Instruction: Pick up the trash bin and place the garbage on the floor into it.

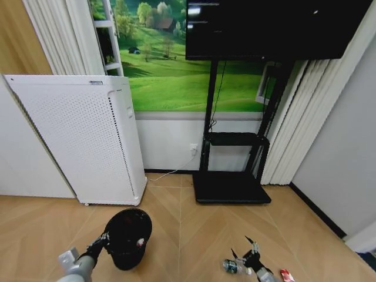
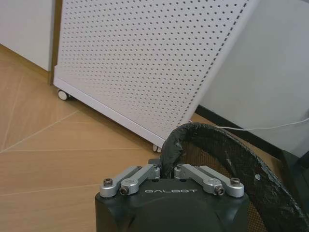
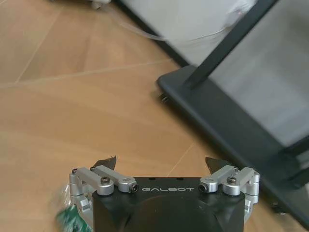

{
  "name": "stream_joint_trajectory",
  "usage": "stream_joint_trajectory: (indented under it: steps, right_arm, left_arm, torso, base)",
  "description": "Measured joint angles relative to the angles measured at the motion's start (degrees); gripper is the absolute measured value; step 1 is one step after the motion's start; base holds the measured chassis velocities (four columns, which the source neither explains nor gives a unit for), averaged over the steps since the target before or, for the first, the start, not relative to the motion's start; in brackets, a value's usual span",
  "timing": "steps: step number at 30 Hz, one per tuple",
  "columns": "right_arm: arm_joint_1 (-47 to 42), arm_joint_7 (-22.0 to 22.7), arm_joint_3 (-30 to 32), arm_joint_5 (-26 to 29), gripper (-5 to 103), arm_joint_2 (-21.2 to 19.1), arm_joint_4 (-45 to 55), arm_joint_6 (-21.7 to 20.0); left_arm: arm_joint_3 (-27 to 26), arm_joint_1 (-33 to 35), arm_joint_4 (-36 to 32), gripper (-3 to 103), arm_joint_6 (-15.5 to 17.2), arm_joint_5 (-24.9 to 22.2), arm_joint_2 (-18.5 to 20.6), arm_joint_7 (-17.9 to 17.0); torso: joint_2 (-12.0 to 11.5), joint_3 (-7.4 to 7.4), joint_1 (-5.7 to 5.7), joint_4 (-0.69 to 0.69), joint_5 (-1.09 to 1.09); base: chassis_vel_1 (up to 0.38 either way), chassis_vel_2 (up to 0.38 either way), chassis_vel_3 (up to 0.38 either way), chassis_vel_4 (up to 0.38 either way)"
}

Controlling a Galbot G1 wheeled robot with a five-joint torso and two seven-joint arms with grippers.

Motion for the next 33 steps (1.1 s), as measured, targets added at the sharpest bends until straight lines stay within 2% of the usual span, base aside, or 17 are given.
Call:
stream_joint_trajectory:
  steps: [4, 15, 21, 27, 33]
  right_arm:
    - [2.61, -3.3, -1.78, -1.04, 100, -2.98, -4.84, 0.55]
    - [8.38, -9.88, -6.84, -4.38, 100, -5.39, -13.71, 0.36]
    - [9.32, -9.79, -8.7, -4.22, 100, -4.24, -16.18, 0.88]
    - [12.51, -6.62, -11.56, -4.95, 100, -2.18, -21.03, 1.17]
    - [14.49, -5.91, -13.02, -6.31, 100, -1.65, -24.9, 0.74]
  left_arm:
    - [-1.01, 1.51, 0.01, 7, -0.4, 0.36, -1.28, 0.58]
    - [-2.2, 4.44, -0.67, 7, -0.66, 1.75, -3.9, 0.67]
    - [-2.48, 5.21, -0.8, 7, -0.8, 2.32, -4.61, 0.63]
    - [-2.51, 5.87, -1.58, 7, -0.8, 2.54, -4.65, 0.45]
    - [-2.09, 5.62, -1.91, 7, -0.64, 2.6, -4.24, 0.08]
  torso:
    - [0.0, 0.0, 0.0, 0.0, 0.0]
    - [0.0, 0.0, 0.0, -0.01, 0.01]
    - [0.0, 0.0, 0.0, -0.01, -0.01]
    - [0.0, 0.0, 0.0, 0.0, 0.02]
    - [0.0, 0.0, 0.0, 0.0, 0.0]
  base:
    - [0.0, 0.0, 0.0, 0.0]
    - [0.0, 0.0, 0.0, 0.0]
    - [0.0, 0.0, 0.0, 0.0]
    - [0.0, 0.0, 0.0, 0.0]
    - [0.0, 0.0, 0.0, 0.0]
